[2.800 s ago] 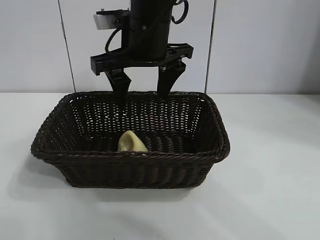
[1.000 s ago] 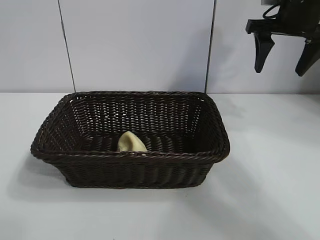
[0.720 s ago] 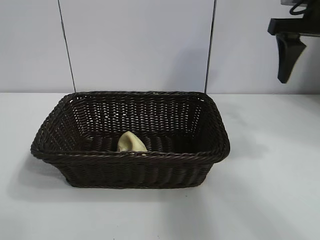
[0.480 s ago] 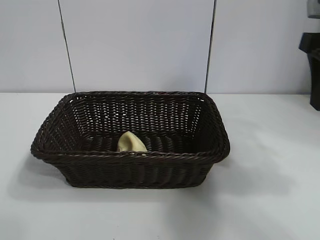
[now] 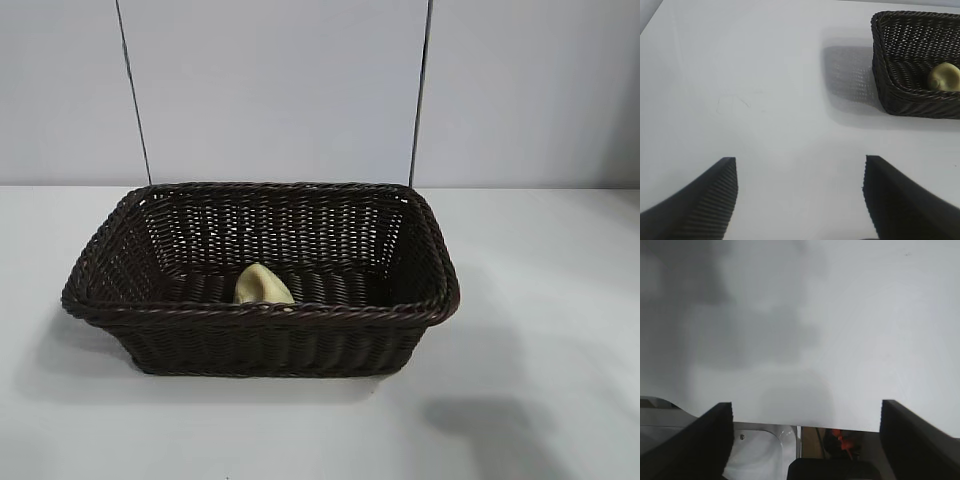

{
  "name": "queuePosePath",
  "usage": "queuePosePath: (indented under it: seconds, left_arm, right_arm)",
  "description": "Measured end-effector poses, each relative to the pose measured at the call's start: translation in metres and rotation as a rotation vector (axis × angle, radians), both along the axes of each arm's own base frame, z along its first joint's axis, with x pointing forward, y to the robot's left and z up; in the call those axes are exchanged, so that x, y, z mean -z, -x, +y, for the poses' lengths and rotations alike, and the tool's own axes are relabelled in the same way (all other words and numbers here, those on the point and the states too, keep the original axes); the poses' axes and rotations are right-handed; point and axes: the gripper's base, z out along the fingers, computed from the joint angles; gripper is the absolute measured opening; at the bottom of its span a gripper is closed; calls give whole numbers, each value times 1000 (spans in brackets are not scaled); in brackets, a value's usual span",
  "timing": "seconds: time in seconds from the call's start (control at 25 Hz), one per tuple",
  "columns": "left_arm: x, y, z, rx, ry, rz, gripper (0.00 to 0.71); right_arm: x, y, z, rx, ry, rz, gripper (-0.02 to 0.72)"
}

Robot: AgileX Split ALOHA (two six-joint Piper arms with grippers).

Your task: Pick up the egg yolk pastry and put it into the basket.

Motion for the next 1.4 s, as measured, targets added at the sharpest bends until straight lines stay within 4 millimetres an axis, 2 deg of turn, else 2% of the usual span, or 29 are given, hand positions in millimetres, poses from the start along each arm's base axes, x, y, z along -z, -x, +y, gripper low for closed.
queuePosePath:
  seconds: [0.2,0.6,1.0,1.08,1.4]
  left_arm:
    - [0,0,0,0,0,0,514]
    - [0,0,0,0,0,0,514]
    - [0,0,0,0,0,0,514]
    - [0,0,0,0,0,0,514]
    - [0,0,0,0,0,0,514]
  right_arm:
    - [3,35,-2,-5,-9,-142,579]
    - [-23,89,-6,-5,-33,-504,579]
    - [-32,142,-9,-6,-54,-841,579]
    - [-32,148,-10,-6,-56,-876,579]
    - [-31,149,-10,-6,-56,-866,579]
